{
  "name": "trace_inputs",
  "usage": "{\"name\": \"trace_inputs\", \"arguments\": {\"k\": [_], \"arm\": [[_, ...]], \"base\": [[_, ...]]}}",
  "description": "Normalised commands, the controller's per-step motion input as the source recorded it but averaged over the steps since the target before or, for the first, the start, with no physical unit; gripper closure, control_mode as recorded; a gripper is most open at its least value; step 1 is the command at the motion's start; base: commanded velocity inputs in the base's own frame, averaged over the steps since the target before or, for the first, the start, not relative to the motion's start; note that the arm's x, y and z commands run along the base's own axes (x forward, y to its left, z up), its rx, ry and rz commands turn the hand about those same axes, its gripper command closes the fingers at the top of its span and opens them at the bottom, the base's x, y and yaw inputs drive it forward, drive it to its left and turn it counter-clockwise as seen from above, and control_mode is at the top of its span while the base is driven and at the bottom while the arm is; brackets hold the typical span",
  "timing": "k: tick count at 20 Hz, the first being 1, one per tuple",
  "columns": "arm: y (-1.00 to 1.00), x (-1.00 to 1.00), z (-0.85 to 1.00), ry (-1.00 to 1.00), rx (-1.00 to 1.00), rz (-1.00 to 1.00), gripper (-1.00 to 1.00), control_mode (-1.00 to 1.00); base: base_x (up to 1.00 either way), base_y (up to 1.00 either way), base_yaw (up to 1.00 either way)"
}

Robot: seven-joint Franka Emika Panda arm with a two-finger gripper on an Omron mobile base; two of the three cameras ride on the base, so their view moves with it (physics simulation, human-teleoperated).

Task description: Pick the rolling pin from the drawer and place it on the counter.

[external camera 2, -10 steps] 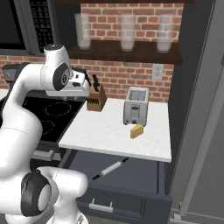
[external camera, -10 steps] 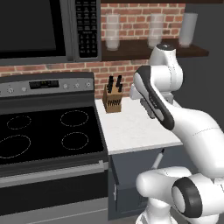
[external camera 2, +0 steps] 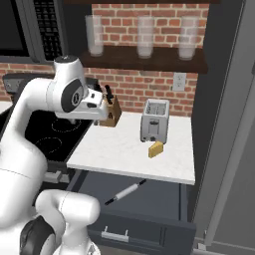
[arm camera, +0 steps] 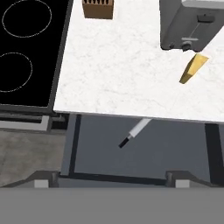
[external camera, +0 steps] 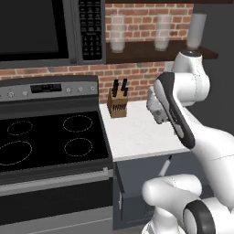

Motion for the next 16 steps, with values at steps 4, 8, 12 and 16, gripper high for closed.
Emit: {"name": "trace_inputs", "arguments": {"k": [4, 8, 12, 16], "arm": [[0.00, -0.67, -0.37, 0.00, 0.00, 0.00, -1.00, -1.00], [0.00, 0.00, 0.00, 0.00, 0.00, 0.00, -1.00, 1.00], [0.00, 0.00, 0.00, 0.00, 0.00, 0.00, -1.00, 1.00], [0.00, 0.00, 0.00, 0.00, 0.00, 0.00, -1.00, 1.00]], "base": [[0.00, 0.00, 0.00], [-0.76, 0.36, 0.00], [-0.67, 0.72, -0.04], [-0.56, 0.56, -0.05]]}}
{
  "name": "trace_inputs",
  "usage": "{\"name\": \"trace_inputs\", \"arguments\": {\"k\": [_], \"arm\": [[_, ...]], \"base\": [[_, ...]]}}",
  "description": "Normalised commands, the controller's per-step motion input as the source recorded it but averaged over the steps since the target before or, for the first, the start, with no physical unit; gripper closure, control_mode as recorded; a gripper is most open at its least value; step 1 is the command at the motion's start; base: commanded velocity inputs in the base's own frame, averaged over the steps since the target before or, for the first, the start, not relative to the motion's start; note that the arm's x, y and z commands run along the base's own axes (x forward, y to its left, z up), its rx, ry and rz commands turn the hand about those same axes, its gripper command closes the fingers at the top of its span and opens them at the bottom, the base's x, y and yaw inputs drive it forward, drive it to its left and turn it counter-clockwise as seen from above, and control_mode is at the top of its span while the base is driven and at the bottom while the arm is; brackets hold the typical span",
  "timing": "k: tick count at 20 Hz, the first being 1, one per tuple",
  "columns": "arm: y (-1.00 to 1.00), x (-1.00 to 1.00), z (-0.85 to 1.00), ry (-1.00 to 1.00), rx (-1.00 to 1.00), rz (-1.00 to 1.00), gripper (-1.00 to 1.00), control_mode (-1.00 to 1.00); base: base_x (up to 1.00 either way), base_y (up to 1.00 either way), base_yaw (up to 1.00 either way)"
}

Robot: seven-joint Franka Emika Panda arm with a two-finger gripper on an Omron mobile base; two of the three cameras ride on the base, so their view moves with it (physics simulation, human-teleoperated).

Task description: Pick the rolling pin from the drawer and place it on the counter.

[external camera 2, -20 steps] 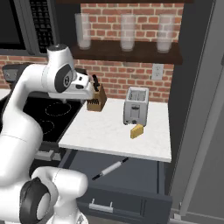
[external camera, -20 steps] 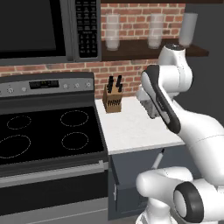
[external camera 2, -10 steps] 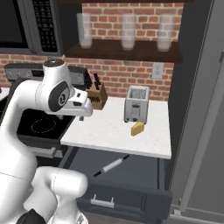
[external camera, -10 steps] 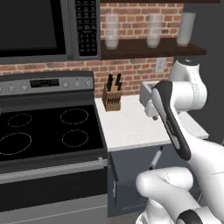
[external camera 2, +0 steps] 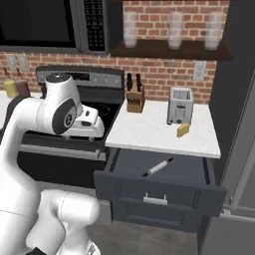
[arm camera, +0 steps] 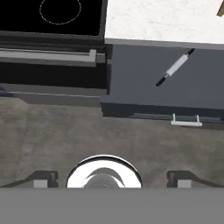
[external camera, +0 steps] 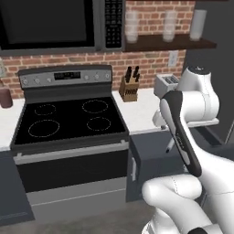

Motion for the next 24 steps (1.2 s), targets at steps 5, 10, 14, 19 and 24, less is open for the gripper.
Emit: {"name": "trace_inputs", "arguments": {"k": [5, 10, 14, 19, 24], "arm": [[0.00, 0.00, 0.00, 0.00, 0.00, 0.00, -1.00, 1.00], [0.00, 0.00, 0.00, 0.00, 0.00, 0.00, -1.00, 1.00], [0.00, 0.00, 0.00, 0.00, 0.00, 0.00, -1.00, 1.00], [0.00, 0.00, 0.00, 0.00, 0.00, 0.00, -1.00, 1.00], [0.00, 0.00, 0.00, 0.00, 0.00, 0.00, -1.00, 1.00]], "base": [[-0.25, 0.56, -0.26], [0.00, 0.71, -0.44], [0.01, 0.82, -0.44], [0.19, 0.85, -0.37], [0.54, 0.57, -0.23]]}}
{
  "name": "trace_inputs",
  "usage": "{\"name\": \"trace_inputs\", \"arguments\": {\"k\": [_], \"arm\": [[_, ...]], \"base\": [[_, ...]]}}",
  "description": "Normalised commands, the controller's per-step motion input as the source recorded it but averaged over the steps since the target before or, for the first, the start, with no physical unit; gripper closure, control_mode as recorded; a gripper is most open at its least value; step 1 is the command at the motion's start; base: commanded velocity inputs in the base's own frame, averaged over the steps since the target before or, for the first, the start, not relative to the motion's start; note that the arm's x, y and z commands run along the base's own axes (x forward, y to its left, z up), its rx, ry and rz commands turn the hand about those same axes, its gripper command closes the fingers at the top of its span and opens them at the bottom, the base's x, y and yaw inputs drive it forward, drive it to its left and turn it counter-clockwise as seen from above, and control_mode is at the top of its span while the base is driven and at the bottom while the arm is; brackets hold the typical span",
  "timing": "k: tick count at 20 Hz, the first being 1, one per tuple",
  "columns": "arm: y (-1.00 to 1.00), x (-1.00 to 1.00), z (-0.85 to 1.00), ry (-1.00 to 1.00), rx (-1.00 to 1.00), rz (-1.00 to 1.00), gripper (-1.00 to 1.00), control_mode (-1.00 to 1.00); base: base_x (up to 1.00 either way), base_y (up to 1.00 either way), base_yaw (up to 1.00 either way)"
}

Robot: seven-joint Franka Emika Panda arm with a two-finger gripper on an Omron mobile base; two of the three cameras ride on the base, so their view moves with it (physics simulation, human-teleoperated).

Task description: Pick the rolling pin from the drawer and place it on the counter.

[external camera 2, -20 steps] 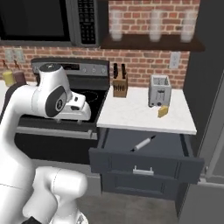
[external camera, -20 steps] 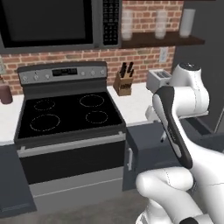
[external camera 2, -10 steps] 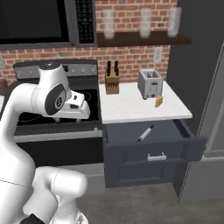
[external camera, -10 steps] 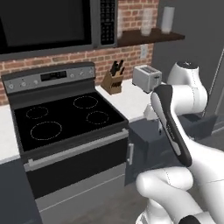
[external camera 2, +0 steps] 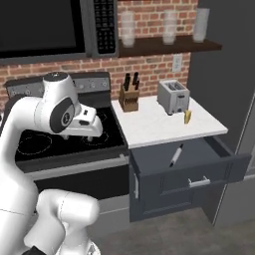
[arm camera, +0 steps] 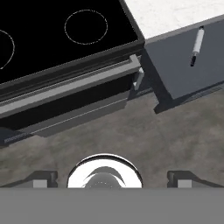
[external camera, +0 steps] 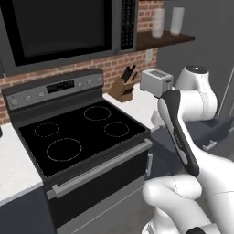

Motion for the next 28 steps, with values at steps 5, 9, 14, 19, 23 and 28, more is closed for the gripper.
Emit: {"name": "trace_inputs", "arguments": {"k": [5, 9, 14, 19, 23, 28], "arm": [[0.00, 0.00, 0.00, 0.00, 0.00, 0.00, -1.00, 1.00], [0.00, 0.00, 0.00, 0.00, 0.00, 0.00, -1.00, 1.00], [-0.56, 0.04, 0.00, 0.06, 0.00, -0.18, -1.00, -1.00], [-1.00, 0.09, 0.00, 0.13, 0.00, -0.37, -1.00, -1.00], [-1.00, 0.19, 0.00, 0.17, 0.02, -0.38, -1.00, -1.00], [-1.00, 0.48, -0.13, 0.26, 0.01, -0.38, -1.00, -1.00]], "base": [[0.57, 0.28, -0.29], [0.51, 0.07, -0.27], [0.11, -0.20, -0.11], [0.00, 0.00, 0.00], [0.00, 0.00, 0.00], [0.00, 0.00, 0.00]]}}
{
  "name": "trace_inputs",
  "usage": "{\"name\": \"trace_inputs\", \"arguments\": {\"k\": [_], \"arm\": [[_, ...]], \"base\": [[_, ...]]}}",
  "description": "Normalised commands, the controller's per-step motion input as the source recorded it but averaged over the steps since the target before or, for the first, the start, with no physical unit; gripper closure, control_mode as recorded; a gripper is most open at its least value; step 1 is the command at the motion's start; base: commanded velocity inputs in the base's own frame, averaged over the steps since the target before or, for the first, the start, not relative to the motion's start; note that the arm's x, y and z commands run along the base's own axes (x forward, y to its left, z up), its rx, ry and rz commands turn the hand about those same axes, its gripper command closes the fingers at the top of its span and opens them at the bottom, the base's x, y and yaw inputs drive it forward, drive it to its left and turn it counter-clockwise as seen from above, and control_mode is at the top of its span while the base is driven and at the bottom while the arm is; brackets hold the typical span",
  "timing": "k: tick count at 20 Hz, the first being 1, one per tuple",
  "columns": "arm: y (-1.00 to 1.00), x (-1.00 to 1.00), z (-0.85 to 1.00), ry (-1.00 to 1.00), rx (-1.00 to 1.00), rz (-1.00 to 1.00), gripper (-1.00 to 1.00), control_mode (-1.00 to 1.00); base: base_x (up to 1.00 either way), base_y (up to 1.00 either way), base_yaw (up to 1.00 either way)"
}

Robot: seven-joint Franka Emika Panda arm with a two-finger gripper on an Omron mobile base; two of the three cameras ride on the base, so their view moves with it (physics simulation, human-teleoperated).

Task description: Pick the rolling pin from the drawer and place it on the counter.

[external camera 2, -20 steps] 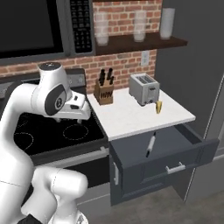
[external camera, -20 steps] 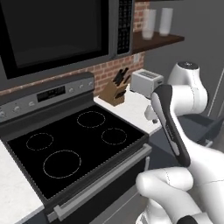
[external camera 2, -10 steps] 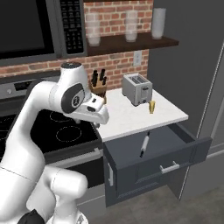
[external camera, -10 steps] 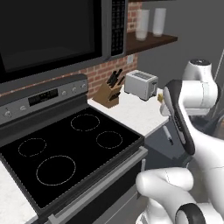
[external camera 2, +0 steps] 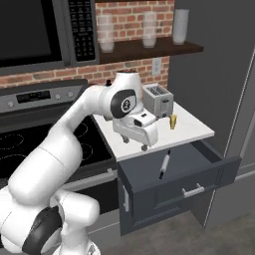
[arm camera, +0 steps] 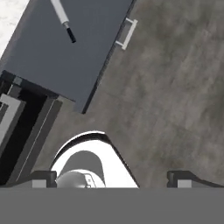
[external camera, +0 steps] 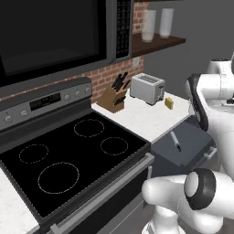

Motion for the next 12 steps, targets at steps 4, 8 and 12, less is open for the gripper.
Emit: {"name": "trace_inputs", "arguments": {"k": [4, 8, 12], "arm": [[-1.00, 0.53, -0.35, 0.28, 0.01, -0.39, -1.00, -1.00], [-1.00, 0.35, -0.89, 0.14, 0.13, -0.34, -1.00, -1.00], [-0.99, 0.21, -1.00, 0.02, 0.27, -0.25, -1.00, -1.00]], "base": [[0.00, 0.00, 0.00], [0.00, 0.00, 0.00], [0.00, 0.00, 0.00]]}}
